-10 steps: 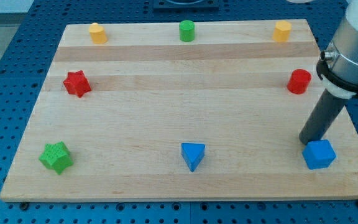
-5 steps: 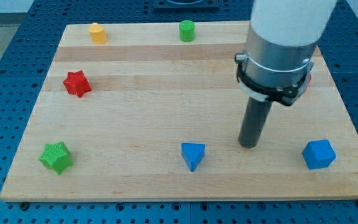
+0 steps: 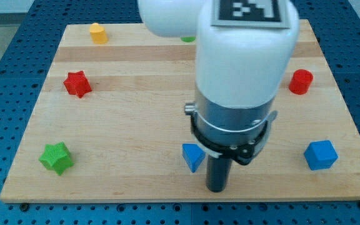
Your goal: Move blue triangle to the center
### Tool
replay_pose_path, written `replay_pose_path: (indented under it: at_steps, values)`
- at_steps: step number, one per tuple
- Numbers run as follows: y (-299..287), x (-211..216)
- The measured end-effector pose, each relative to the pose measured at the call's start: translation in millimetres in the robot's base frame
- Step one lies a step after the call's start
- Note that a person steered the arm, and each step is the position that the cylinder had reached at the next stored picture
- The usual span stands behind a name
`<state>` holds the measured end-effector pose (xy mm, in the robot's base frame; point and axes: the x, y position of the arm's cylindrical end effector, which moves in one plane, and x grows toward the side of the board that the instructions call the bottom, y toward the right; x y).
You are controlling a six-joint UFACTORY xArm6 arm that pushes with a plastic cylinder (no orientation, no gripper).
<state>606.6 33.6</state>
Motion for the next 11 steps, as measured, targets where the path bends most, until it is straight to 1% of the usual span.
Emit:
replay_pose_path:
  at_steps: [1, 2, 5, 7, 9, 10, 11]
  values:
    - [-3.2, -3.2]
    - [-6.1, -16.3]
    - [-52.8, -59.3]
    - [-93.6, -90.6]
    - [-92.3, -133.8]
    - [-74.1, -149.0]
    - [-50.2, -151.6]
